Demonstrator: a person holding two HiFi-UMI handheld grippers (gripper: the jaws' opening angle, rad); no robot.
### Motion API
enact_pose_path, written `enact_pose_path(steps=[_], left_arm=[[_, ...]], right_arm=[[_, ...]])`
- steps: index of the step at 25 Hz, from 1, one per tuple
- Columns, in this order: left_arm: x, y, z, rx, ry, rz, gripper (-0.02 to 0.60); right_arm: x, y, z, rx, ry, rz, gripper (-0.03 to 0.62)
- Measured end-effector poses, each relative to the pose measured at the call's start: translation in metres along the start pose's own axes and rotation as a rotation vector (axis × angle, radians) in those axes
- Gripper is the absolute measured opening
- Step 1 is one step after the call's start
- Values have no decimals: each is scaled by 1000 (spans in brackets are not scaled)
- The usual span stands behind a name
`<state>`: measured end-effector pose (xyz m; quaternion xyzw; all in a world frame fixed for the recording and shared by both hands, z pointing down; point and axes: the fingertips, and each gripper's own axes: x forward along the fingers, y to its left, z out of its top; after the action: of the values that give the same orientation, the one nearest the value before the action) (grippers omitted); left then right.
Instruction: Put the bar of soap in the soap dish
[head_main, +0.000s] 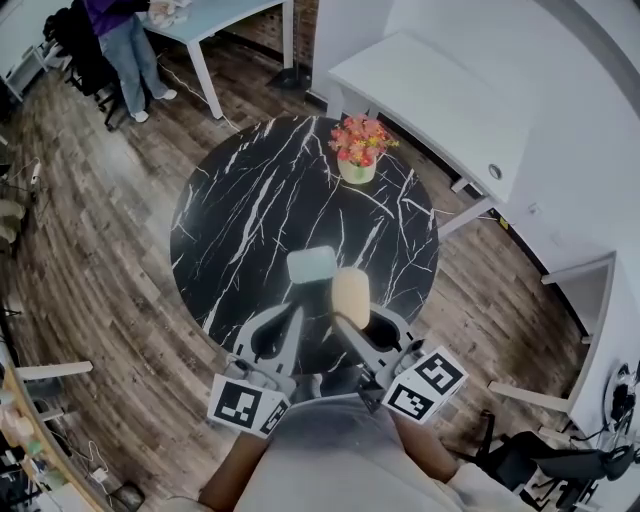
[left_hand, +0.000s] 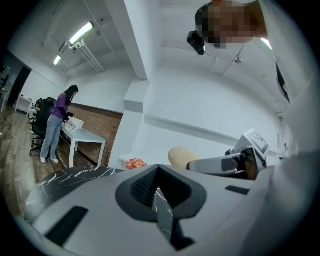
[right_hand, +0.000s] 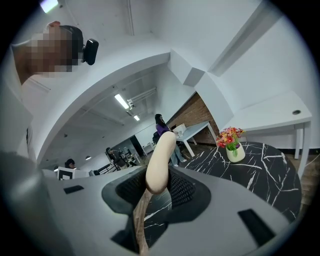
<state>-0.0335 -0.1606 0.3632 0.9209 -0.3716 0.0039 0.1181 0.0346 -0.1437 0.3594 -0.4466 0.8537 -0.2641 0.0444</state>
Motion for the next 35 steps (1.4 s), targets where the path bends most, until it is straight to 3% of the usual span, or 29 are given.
enact_pose_path(steps=[35], left_arm=[[35, 28, -55, -51, 19, 125, 3]], right_arm=[[45, -58, -53, 27, 173, 67, 129]])
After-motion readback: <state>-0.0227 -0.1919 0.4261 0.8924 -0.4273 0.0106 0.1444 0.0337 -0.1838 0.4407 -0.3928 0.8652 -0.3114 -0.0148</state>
